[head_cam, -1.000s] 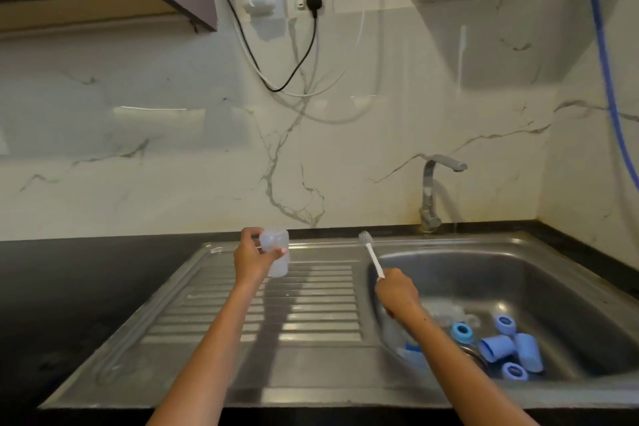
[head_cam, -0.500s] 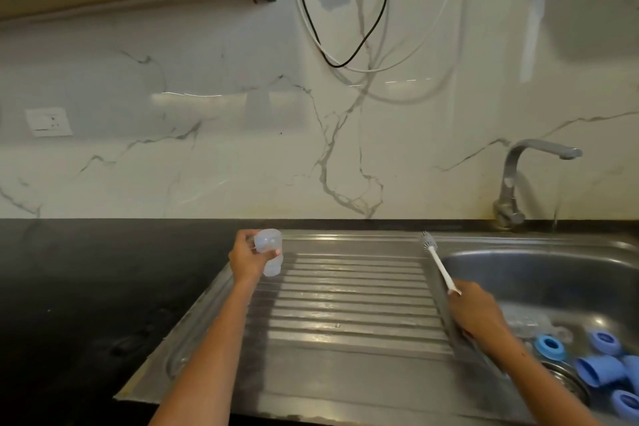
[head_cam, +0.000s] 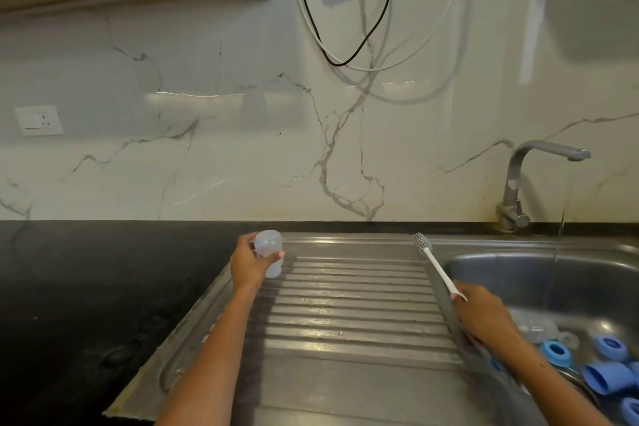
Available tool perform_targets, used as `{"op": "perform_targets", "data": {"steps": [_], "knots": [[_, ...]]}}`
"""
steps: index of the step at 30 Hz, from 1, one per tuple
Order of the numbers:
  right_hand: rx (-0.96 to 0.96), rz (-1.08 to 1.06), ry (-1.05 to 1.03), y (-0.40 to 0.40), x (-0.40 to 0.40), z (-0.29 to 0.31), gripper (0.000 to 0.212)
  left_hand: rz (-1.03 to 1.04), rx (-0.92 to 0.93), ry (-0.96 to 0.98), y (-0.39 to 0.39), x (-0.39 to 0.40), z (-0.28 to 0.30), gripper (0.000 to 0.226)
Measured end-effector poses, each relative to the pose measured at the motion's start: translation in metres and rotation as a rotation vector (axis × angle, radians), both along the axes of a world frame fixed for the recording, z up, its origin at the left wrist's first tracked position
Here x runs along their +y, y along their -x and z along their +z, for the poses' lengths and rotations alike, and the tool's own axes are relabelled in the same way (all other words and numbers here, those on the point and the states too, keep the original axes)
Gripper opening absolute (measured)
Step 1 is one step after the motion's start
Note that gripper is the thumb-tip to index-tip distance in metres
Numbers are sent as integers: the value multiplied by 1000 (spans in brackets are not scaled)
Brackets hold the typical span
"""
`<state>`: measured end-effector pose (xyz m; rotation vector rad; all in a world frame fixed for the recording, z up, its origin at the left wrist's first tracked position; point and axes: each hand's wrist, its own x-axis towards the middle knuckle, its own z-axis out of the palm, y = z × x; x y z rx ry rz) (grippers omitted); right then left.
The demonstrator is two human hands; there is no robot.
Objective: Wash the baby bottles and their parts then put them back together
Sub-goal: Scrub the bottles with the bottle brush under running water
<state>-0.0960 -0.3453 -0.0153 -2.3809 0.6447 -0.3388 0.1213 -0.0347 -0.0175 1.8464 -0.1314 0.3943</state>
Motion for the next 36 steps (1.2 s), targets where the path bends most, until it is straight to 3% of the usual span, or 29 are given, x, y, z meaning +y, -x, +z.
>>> {"op": "perform_targets", "data": {"steps": [13,17,21,29,36], "knots": [[-11,14,-56,1,0,-2,29,113,21,-24,11,3,-1,83],[7,13,-63,0,0,-2,31,171,3,-30,21,2,-2,72],[6,11,-81,0,0,-2,30,221,-76,-14,45,-12,0,46],[25,15,-143,20,-29,16,21,-72,-90,-56,105,-100,15,33],[175,-152,-6,100,-144,11,18,-376,-99,-131,153,-243,11,32]]}}
